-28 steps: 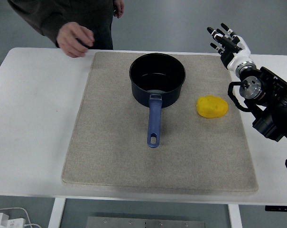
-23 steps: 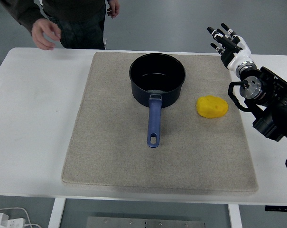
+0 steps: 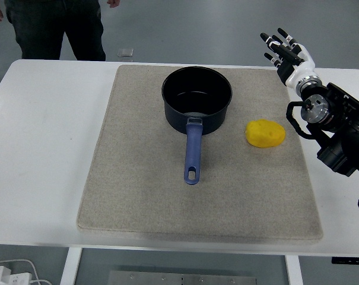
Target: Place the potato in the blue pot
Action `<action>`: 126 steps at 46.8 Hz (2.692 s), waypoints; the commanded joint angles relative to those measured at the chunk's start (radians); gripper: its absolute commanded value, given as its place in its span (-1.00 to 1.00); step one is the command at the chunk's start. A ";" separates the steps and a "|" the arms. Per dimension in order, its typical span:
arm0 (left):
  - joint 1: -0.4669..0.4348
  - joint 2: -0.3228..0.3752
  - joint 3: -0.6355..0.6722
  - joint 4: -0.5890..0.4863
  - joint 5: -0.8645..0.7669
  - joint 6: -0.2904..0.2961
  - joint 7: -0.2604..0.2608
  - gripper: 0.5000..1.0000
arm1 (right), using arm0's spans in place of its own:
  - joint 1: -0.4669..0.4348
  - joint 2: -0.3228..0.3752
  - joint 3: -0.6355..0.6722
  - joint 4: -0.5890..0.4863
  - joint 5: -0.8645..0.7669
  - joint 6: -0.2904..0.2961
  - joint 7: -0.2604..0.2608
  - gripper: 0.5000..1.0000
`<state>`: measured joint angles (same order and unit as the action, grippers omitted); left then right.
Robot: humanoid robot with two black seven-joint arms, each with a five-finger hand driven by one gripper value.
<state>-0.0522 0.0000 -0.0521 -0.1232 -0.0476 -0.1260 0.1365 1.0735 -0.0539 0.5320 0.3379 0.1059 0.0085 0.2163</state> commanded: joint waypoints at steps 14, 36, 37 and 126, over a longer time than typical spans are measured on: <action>0.000 0.000 0.000 0.000 -0.001 0.000 0.000 0.99 | -0.072 -0.138 -0.009 0.173 -0.122 0.183 0.052 0.69; 0.002 0.000 0.000 0.002 -0.001 0.000 0.000 0.99 | -0.147 -0.366 -0.013 0.518 -0.560 0.232 0.126 0.69; 0.000 0.000 0.000 0.000 -0.001 0.000 0.000 0.99 | -0.147 -0.372 -0.018 0.523 -0.587 0.237 0.126 0.69; 0.002 0.000 0.001 0.000 -0.001 0.000 0.000 0.99 | -0.149 -0.531 -0.308 0.648 -1.229 0.085 0.239 0.66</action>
<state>-0.0521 0.0000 -0.0504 -0.1226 -0.0476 -0.1252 0.1365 0.9250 -0.5835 0.2318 0.9863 -1.1223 0.0950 0.4564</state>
